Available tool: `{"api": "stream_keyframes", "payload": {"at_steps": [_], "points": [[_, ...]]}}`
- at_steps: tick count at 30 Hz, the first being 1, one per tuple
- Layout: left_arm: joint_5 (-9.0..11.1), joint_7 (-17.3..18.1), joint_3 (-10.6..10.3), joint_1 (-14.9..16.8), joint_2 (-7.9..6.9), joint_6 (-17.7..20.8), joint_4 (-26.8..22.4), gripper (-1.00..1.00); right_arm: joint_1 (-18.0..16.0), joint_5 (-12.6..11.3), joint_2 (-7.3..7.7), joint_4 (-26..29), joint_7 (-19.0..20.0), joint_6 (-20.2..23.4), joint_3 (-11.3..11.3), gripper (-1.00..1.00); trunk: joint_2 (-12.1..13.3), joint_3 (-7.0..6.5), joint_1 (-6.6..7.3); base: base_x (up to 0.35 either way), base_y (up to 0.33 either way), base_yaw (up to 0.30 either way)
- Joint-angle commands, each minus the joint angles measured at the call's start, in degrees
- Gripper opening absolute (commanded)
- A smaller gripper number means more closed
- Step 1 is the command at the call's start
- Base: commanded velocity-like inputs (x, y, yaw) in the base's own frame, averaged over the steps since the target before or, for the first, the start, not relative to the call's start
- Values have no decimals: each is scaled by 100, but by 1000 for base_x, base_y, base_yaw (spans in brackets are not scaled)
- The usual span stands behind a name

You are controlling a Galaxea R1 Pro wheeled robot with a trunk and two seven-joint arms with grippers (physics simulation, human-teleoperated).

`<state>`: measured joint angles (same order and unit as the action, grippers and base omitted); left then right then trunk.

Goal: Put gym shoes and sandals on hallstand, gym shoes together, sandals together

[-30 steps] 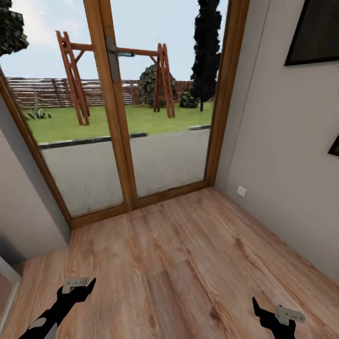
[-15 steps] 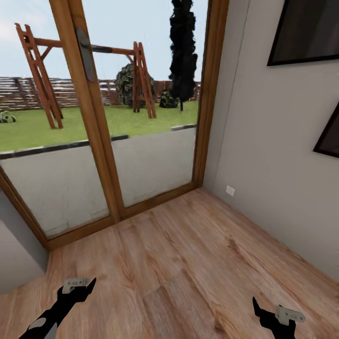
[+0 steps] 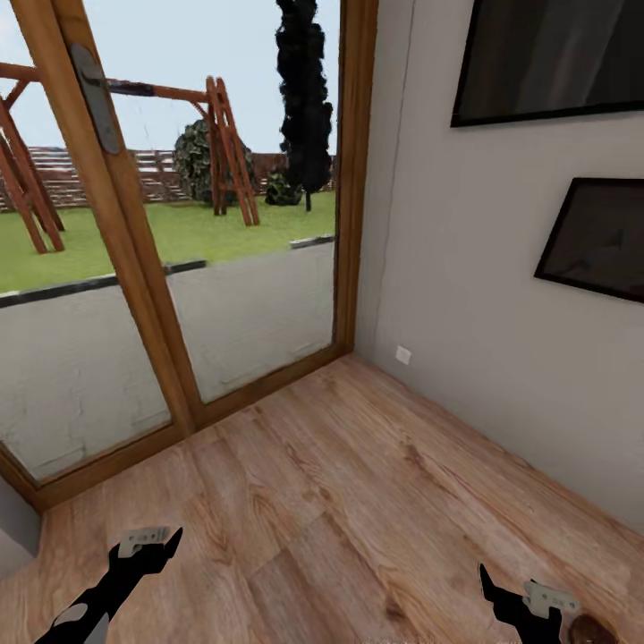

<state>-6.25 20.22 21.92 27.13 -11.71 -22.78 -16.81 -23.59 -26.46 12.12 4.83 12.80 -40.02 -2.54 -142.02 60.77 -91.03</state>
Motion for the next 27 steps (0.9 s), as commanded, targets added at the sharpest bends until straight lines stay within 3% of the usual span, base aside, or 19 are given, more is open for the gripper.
{"api": "stream_keyframes", "payload": {"at_steps": [1,18,27], "points": [[-60,26,49,3,2,-25,2,100,-5,-61,1,-8,39,-14,-24,100,-2,5,1,0,0,-266],[-60,43,49,3,2,-34,2,100,-5,-61,1,-9,39,-15,-25,100,-2,5,1,0,7,-266],[-60,52,49,3,2,-34,2,100,-5,-61,1,-9,39,-14,-26,100,-2,5,1,0,273,-266]]}}
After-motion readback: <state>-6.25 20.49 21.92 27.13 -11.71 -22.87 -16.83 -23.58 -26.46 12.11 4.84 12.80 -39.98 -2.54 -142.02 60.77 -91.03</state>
